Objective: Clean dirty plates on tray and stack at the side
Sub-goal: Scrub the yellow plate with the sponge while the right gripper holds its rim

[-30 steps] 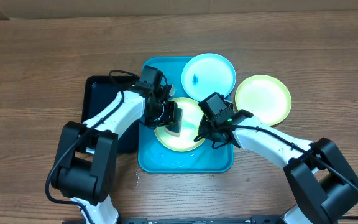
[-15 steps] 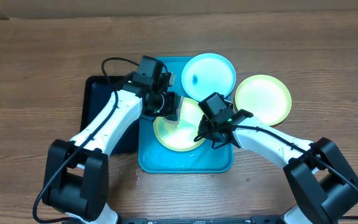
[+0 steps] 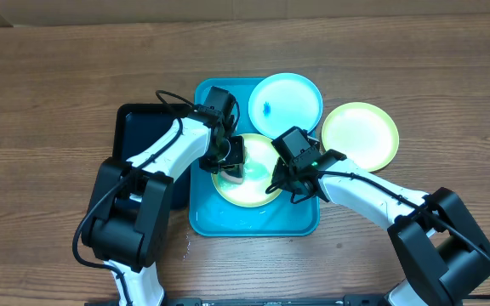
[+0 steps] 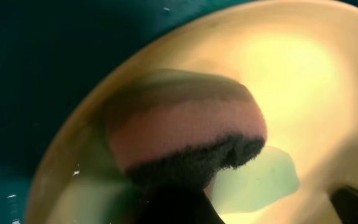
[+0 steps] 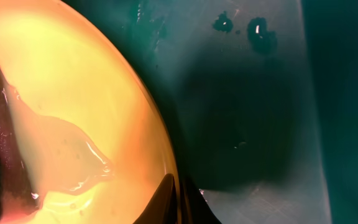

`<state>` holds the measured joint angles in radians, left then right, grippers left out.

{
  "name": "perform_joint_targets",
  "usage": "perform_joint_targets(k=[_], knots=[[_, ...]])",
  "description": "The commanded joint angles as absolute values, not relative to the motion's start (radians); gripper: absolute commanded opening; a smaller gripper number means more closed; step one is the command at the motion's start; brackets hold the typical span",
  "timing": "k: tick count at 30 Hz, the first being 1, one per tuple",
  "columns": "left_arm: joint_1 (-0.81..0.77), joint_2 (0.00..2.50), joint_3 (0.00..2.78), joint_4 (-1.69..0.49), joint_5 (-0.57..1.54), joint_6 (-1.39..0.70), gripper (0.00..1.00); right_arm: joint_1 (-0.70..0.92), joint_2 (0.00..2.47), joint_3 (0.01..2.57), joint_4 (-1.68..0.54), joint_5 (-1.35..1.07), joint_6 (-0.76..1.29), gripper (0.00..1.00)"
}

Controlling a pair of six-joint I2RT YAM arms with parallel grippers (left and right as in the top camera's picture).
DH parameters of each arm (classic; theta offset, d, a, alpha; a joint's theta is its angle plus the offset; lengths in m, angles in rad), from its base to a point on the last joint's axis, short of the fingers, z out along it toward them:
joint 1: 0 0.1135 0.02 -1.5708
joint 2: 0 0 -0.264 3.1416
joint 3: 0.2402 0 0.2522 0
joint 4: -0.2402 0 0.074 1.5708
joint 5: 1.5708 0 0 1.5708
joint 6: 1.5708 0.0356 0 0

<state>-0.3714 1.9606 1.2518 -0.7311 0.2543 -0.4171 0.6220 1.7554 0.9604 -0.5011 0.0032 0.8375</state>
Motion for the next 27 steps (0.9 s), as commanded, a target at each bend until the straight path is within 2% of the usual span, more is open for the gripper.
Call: perform_joint_targets(k=[1,6,11,15,20,27], knots=[[-0.402,2.047,1.22,-0.728,0.457,-0.425,0.04,0.627,1.762,0.968,-0.494,-0.002,0.837,0.04],[-0.393,2.024,1.306,-0.749,0.595,-0.393,0.04,0.627,1.762,0.968,-0.492,-0.002,0.837,0.04],[-0.395,1.95,1.424,-0.816,0.568,-0.388,0.04,0.627,1.762,0.968,-0.494,-0.002,0.837,0.04],[-0.406,1.88,1.448,-0.845,0.42,-0.388,0.04,0.627,1.762,0.968,-0.493,-0.002,0.837,0.04],[-0.434,1.877,1.436,-0.902,0.093,-0.389,0.04,0.627,1.762,0.968,-0.489,-0.002,0.837,0.04],[-0.438,1.916,1.331,-0.877,-0.015,-0.42,0.05,0.627,1.762,0.968,-0.49,-0.002,0.837,0.04]])
